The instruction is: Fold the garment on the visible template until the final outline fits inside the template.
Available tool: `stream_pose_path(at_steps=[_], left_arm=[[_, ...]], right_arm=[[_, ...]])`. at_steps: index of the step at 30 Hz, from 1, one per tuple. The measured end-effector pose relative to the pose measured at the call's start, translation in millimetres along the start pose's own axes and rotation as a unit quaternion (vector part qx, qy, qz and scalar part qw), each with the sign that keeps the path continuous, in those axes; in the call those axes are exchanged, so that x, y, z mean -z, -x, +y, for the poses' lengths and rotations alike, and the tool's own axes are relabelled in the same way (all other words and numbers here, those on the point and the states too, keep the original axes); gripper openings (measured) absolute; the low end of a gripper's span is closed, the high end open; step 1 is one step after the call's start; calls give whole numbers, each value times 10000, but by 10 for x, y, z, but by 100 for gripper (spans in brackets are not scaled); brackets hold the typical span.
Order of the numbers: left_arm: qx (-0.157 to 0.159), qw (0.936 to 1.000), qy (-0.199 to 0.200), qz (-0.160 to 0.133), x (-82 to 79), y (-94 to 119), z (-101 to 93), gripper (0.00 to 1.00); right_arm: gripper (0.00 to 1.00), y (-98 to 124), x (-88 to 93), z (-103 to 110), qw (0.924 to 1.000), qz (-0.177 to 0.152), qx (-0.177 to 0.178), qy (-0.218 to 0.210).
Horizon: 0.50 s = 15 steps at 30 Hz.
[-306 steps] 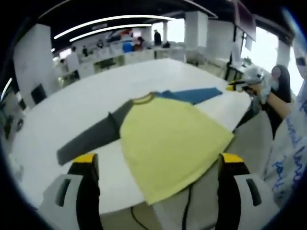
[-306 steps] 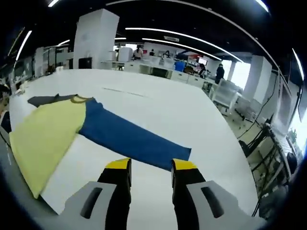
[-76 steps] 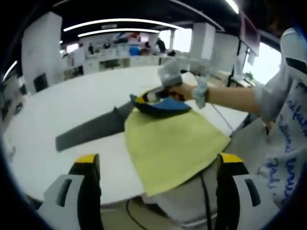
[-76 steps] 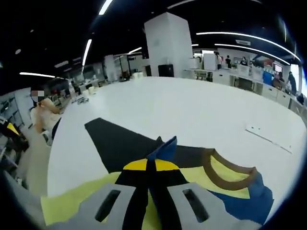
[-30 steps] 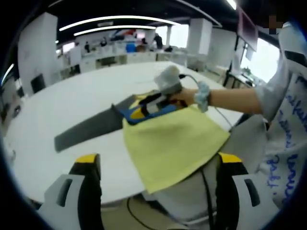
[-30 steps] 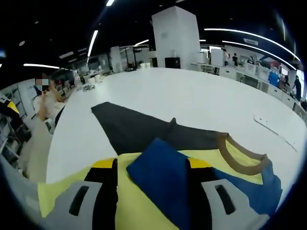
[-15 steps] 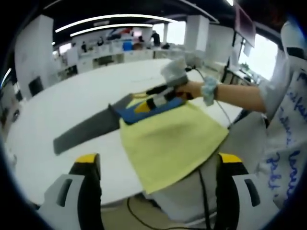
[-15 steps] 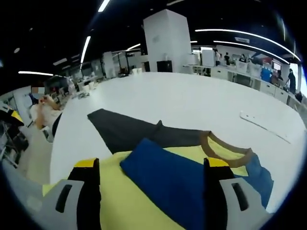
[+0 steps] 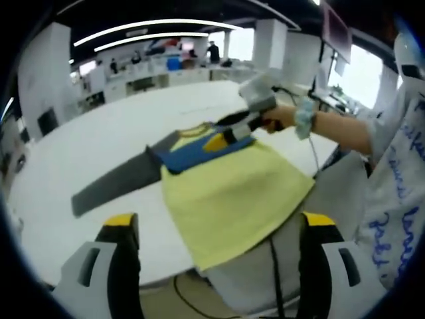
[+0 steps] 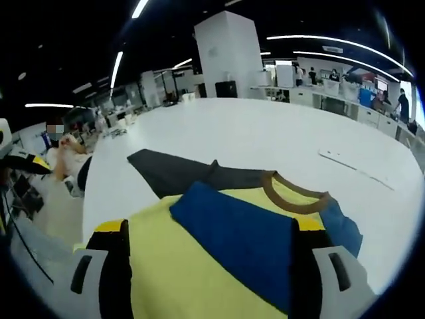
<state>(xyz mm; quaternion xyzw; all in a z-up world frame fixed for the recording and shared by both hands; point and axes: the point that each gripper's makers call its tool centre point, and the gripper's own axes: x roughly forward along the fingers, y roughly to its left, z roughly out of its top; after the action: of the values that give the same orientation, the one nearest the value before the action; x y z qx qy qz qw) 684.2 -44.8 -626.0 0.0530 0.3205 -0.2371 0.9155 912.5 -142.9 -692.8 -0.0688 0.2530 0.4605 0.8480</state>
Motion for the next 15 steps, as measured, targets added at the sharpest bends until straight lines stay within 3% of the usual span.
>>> stream_pose_path(at_steps=[4, 10, 15], left_arm=[[-35, 10000, -17, 3, -6, 5, -2, 96], [-47, 10000, -70, -47, -58, 44, -44, 95], [-67, 9999, -80, -68, -52, 84, -70, 95]], right_arm=[[100, 96, -17, -12, 10000, -47, 12, -48], [100, 254, 102, -22, 9999, 13, 60, -135], [100, 472, 51, -3, 9991, -264, 286, 137]])
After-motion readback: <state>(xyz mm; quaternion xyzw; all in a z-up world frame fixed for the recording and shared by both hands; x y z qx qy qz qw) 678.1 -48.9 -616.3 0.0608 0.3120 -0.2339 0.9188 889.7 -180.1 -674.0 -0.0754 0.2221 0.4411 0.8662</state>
